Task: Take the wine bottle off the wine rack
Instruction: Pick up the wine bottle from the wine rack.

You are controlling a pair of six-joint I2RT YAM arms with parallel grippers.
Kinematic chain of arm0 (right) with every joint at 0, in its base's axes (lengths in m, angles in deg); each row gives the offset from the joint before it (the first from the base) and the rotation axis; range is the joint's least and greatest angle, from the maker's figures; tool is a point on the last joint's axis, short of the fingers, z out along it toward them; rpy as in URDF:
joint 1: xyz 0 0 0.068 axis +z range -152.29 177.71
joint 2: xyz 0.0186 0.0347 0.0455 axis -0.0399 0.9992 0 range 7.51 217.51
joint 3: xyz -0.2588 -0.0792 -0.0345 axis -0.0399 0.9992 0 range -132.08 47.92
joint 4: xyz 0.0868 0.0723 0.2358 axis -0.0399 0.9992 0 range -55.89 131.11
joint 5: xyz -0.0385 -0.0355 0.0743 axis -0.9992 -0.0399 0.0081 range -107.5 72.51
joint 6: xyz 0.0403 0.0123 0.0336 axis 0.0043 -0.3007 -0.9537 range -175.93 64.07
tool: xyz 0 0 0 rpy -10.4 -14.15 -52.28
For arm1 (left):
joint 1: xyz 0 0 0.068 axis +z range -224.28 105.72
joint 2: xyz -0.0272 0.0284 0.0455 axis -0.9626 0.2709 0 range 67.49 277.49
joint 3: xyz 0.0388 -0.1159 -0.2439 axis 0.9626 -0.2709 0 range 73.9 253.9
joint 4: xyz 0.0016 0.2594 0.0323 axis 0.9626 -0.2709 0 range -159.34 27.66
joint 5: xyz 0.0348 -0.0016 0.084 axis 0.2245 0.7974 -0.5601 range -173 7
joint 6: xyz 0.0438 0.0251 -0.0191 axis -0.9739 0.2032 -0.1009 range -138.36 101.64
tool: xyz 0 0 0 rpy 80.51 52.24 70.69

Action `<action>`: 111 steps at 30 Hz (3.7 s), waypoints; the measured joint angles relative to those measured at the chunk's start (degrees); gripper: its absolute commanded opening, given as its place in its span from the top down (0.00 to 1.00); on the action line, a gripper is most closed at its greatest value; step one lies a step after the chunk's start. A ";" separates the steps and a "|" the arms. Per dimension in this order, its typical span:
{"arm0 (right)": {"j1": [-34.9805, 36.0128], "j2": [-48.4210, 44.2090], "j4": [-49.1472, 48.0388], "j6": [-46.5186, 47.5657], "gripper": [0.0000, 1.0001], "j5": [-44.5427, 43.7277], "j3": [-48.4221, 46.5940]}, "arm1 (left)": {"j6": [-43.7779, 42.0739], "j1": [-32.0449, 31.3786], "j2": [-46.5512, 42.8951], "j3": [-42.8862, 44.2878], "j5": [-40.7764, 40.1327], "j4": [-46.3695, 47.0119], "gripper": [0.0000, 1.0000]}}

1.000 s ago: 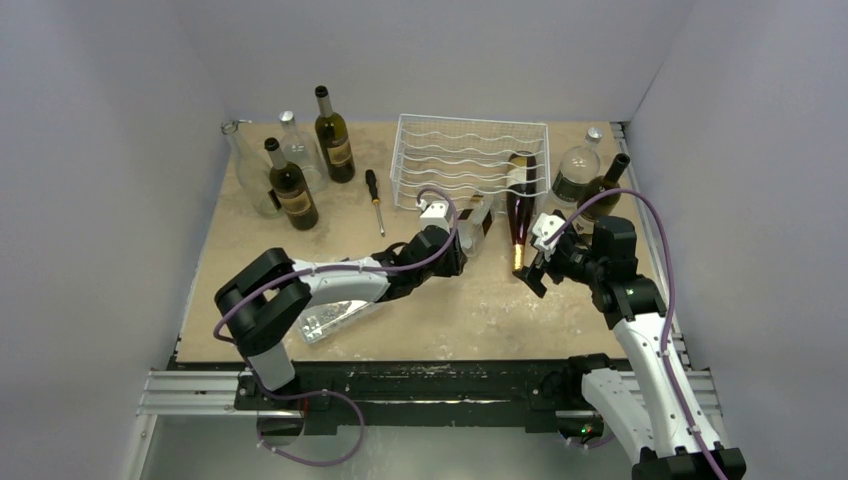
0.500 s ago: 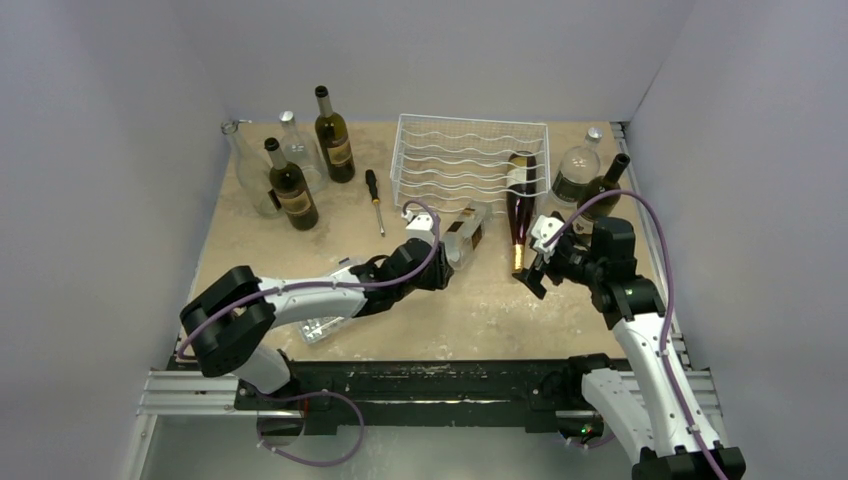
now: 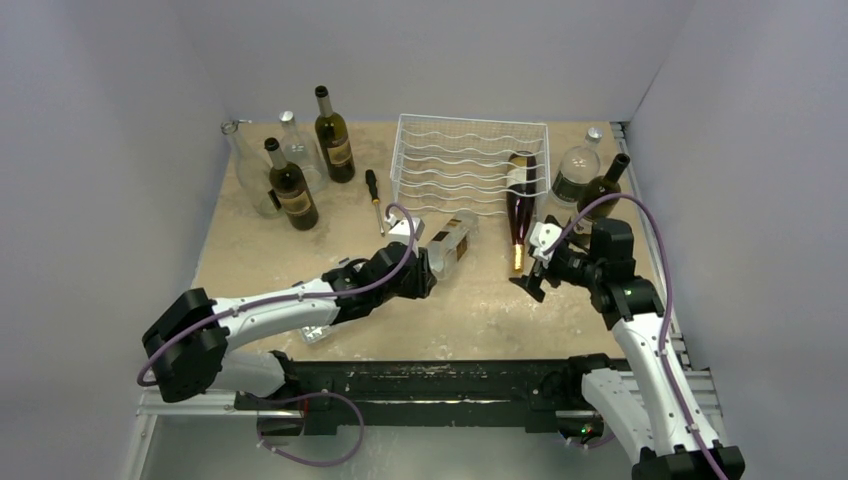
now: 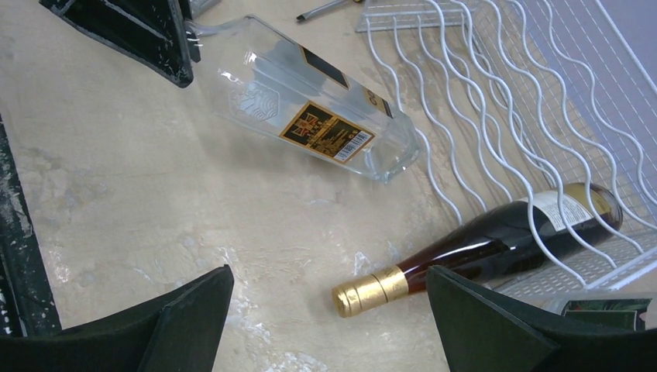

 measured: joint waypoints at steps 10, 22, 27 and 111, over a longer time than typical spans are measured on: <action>0.00 2.91 5.60 14.12 0.01 6.99 0.39 | 2.58 0.00 -5.53 0.00 3.89 -9.44 1.00; 3.17 9.66 10.23 33.68 0.01 15.50 -0.46 | 6.56 0.00 -7.08 1.84 9.22 -16.24 1.00; 11.13 11.08 3.15 32.33 0.01 11.13 -0.07 | 8.33 0.00 -7.69 1.99 10.93 -17.35 1.00; 34.12 19.87 -30.32 22.10 0.82 -11.34 11.56 | 20.17 -1.38 -8.90 -0.07 23.37 -7.78 0.30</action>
